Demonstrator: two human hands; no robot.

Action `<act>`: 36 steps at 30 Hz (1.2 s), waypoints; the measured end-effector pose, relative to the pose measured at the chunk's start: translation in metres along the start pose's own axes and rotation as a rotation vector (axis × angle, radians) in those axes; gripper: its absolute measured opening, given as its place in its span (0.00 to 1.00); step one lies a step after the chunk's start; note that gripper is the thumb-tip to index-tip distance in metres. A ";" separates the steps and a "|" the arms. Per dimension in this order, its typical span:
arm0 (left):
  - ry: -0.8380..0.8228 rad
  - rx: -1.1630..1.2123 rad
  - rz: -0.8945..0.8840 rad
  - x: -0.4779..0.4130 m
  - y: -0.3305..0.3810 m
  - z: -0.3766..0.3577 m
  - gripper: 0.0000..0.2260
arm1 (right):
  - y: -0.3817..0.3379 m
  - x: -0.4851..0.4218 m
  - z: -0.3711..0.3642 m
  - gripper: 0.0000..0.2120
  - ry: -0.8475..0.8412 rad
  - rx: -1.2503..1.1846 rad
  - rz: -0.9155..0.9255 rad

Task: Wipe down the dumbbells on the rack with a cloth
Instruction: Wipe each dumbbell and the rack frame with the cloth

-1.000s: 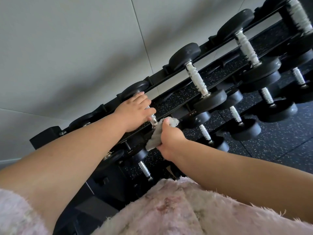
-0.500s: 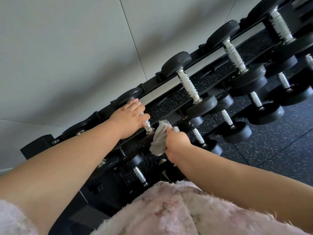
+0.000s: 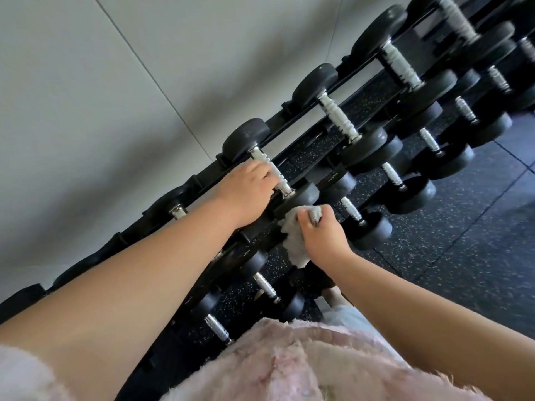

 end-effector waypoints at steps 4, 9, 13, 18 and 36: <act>-0.083 -0.132 0.006 -0.065 0.013 0.001 0.23 | -0.008 -0.035 0.008 0.18 0.138 -0.038 -0.010; -0.308 -0.292 0.067 -0.110 -0.006 -0.011 0.24 | -0.002 -0.087 0.037 0.24 0.156 -0.075 -0.145; -0.339 -0.403 0.009 -0.117 -0.020 -0.023 0.29 | -0.008 -0.090 0.036 0.30 -0.130 -0.075 -0.178; -0.319 -0.363 0.002 -0.118 -0.019 -0.024 0.30 | -0.018 -0.043 0.001 0.29 -0.158 -0.270 -0.203; -0.209 -0.334 -0.013 -0.115 -0.013 -0.020 0.14 | -0.011 -0.083 -0.018 0.50 -0.173 -0.703 -0.609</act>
Point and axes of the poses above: each hand's wrist, its own x-axis away from the middle knuckle, its own z-axis out of the back of the hand, y = z × x, the point moved 4 cm from there along -x, towards the middle knuckle, and after that the axes turned 15 degrees about x, right-handed, at the moved point
